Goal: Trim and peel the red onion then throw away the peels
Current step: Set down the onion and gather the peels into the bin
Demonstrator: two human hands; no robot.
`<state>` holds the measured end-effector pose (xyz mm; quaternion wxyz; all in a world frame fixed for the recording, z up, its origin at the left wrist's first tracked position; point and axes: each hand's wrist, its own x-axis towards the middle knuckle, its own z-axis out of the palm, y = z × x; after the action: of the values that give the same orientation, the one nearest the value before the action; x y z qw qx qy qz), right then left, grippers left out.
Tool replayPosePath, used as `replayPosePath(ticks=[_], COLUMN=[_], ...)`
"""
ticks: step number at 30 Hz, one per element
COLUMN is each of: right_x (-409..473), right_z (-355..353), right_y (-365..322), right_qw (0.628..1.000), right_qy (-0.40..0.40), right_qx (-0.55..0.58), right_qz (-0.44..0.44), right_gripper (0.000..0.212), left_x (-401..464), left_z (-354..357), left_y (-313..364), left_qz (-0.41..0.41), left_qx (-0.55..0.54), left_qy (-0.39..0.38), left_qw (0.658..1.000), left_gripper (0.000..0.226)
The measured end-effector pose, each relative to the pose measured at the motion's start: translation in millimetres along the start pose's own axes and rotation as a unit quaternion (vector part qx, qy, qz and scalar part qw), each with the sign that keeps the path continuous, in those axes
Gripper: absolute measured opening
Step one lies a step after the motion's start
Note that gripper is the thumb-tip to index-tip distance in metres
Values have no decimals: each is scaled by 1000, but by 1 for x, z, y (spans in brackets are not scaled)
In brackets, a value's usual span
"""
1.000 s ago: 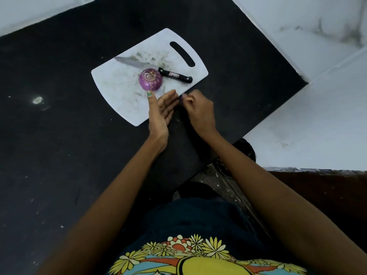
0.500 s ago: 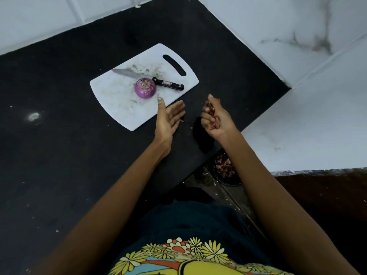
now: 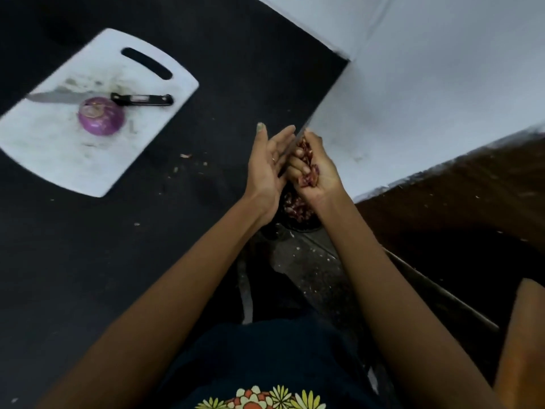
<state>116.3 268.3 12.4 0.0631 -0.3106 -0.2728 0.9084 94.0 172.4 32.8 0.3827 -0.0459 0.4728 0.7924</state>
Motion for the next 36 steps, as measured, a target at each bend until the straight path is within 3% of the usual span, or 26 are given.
replayPosePath(ticks=[6, 12, 17, 23, 29, 32, 36], right_x=[4, 64, 125, 167, 183, 178, 174], right_z=[-69, -162, -243, -306, -323, -316, -306], right_y=[-35, -44, -27, -16, -25, -36, -41], right_qw=[984, 958, 949, 942, 942, 942, 930], right_qy=[166, 276, 306, 313, 296, 292, 329], right_qx=[24, 66, 61, 19, 11, 18, -26], right_qz=[-58, -33, 56, 121, 161, 163, 160], right_gripper=[36, 39, 32, 37, 38, 52, 37], left_x=[35, 109, 172, 221, 252, 253, 248], left_z=[59, 91, 76, 43, 29, 31, 39], left_y=[-51, -127, -195, -249, -264, -267, -265], left_qz=[-71, -162, -205, -270, -305, -307, -319], left_qx=[48, 60, 66, 69, 105, 154, 189], left_qy=[-33, 14, 99, 134, 138, 135, 113], left_qw=[996, 985, 971, 951, 936, 929, 922], left_gripper=[67, 67, 66, 75, 82, 77, 73])
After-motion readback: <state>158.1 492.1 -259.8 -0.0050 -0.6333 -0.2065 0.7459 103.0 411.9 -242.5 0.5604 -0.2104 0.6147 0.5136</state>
